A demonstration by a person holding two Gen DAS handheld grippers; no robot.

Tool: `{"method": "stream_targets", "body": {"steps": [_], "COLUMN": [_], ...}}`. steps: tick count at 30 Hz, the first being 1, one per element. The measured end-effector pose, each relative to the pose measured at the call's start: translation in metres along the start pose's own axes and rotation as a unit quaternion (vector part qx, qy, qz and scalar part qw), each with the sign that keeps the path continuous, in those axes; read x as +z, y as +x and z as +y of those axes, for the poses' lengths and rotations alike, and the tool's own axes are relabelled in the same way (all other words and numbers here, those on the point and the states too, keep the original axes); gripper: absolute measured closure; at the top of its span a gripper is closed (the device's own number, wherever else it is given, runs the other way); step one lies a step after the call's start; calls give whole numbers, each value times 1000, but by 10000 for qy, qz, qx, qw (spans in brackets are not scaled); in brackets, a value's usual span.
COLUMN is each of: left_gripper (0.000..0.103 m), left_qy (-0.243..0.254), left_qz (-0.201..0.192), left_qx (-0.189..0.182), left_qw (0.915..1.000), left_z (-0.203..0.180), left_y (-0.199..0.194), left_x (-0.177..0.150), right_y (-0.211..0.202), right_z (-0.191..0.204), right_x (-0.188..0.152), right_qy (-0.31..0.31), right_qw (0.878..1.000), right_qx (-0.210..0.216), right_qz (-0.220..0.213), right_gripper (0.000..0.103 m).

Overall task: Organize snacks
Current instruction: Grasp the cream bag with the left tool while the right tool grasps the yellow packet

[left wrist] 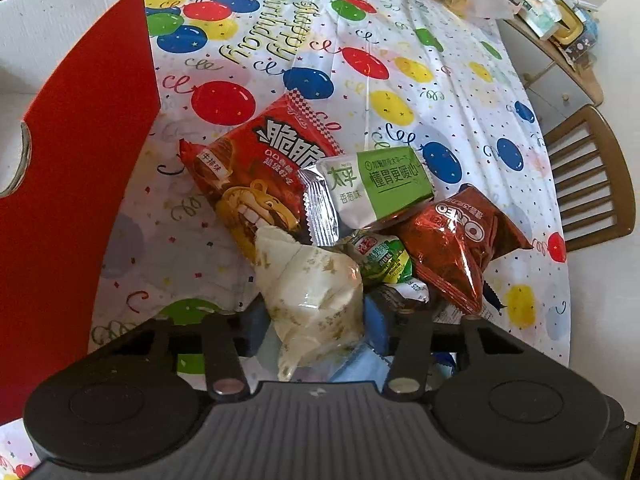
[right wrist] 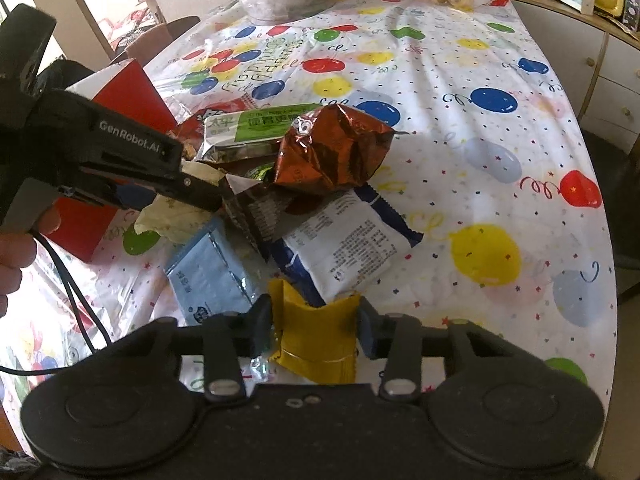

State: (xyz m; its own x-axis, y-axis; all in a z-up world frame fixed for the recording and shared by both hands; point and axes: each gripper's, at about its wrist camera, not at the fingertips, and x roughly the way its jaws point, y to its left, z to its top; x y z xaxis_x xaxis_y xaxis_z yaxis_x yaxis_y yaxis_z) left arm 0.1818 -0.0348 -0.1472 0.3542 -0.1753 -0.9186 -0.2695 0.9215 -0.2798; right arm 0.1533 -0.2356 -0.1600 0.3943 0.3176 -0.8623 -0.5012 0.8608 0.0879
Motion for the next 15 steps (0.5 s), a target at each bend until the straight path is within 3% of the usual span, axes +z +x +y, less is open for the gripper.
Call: {"method": "stream_targets", "body": {"steps": [6, 15], "left_gripper": [66, 66], "left_qy": [75, 160], "left_qz": [-33, -57], "left_qx": [-82, -189], "left_qw": [9999, 9997], "left_z": [4, 16], "left_y": [-5, -18], "left_x": [-6, -18], "right_y": [-7, -24], "right_z": [3, 6], "right_x": [-5, -14], "right_qy": [120, 398], "right_qw": [9999, 9989], "right_qx": [-58, -84], "right_qz": [-59, -253], "right_gripper": [70, 81]}}
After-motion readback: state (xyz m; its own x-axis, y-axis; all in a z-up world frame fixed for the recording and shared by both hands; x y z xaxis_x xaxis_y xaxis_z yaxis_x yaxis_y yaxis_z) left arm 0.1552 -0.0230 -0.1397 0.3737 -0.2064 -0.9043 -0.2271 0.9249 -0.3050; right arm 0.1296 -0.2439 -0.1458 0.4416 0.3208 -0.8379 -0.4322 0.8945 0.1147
